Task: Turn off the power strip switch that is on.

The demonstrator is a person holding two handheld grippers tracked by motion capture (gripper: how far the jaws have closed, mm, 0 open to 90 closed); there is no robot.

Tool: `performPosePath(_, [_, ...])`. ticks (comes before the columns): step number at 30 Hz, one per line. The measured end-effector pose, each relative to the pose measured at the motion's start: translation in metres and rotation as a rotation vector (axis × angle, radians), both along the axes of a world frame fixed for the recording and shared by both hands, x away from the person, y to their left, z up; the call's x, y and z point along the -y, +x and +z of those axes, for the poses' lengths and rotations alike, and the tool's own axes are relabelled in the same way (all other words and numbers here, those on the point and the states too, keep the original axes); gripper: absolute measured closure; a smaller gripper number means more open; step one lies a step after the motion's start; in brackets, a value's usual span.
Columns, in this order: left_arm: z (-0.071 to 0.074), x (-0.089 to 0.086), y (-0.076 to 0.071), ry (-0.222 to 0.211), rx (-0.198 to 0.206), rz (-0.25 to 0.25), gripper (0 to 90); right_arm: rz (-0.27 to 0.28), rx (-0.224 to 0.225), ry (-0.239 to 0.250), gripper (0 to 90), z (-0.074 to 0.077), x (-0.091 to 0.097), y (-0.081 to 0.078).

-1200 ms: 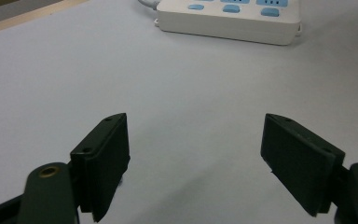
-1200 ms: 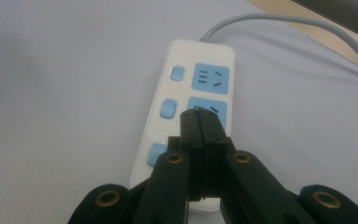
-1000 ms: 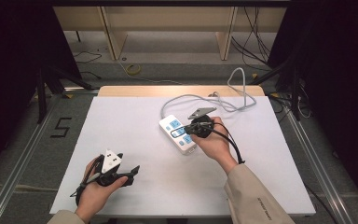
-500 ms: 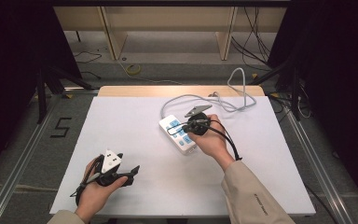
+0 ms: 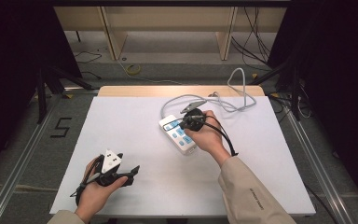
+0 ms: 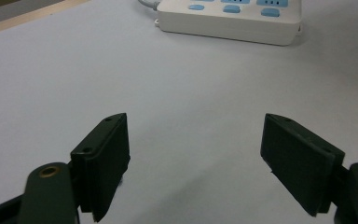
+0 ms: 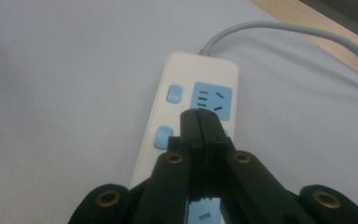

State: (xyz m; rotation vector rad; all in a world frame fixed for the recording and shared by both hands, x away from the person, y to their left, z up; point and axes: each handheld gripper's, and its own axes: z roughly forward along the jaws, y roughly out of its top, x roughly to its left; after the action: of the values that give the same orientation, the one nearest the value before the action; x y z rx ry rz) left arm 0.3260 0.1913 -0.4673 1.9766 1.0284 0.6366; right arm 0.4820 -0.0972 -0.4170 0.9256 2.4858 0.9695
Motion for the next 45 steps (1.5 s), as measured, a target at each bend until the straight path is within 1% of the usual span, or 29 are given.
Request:
performPosePath(8, [0.0,0.0,0.0,-0.001,0.001,0.0,23.5,0.004,-0.009,-0.019,90.0,0.001,-0.009,0.008])
performPosePath(12, [0.0,0.0,0.0,-0.003,0.0,0.0,23.5,-0.001,-0.022,-0.018,90.0,0.0,-0.012,0.01])
performPosePath(13, [0.0,0.0,0.0,-0.002,0.0,0.0,23.5,0.008,-0.014,-0.022,90.0,-0.001,-0.013,0.012])
performPosePath(15, [0.0,0.0,0.0,-0.003,0.0,-0.001,23.5,0.001,-0.027,-0.026,90.0,-0.001,-0.015,0.012])
performPosePath(18, [0.0,0.0,0.0,-0.004,-0.001,-0.001,23.5,0.006,-0.026,-0.032,90.0,-0.002,-0.017,0.015])
performPosePath(21, [0.0,0.0,0.0,-0.005,0.0,-0.001,23.5,0.005,-0.037,-0.036,90.0,-0.003,-0.019,0.018])
performPosePath(28, [0.0,0.0,0.0,-0.008,0.002,0.0,23.6,0.015,-0.044,-0.048,90.0,-0.007,-0.024,0.022])
performPosePath(34, [0.0,0.0,0.0,-0.002,0.0,-0.003,23.6,0.005,-0.056,-0.053,90.0,-0.008,-0.027,0.025])
performPosePath(35, [0.0,0.0,0.0,-0.001,-0.001,-0.003,23.6,0.01,-0.054,-0.055,90.0,-0.008,-0.027,0.026])
performPosePath(39, [0.0,0.0,0.0,0.0,-0.001,-0.004,23.6,0.002,-0.064,-0.059,90.0,-0.009,-0.029,0.028])
performPosePath(41, [0.0,0.0,0.0,-0.001,-0.001,-0.003,23.6,0.009,-0.062,-0.062,90.0,-0.01,-0.031,0.03])
performPosePath(45, [0.0,0.0,0.0,-0.004,0.001,-0.003,23.6,0.005,-0.069,-0.068,90.0,-0.009,-0.034,0.032])
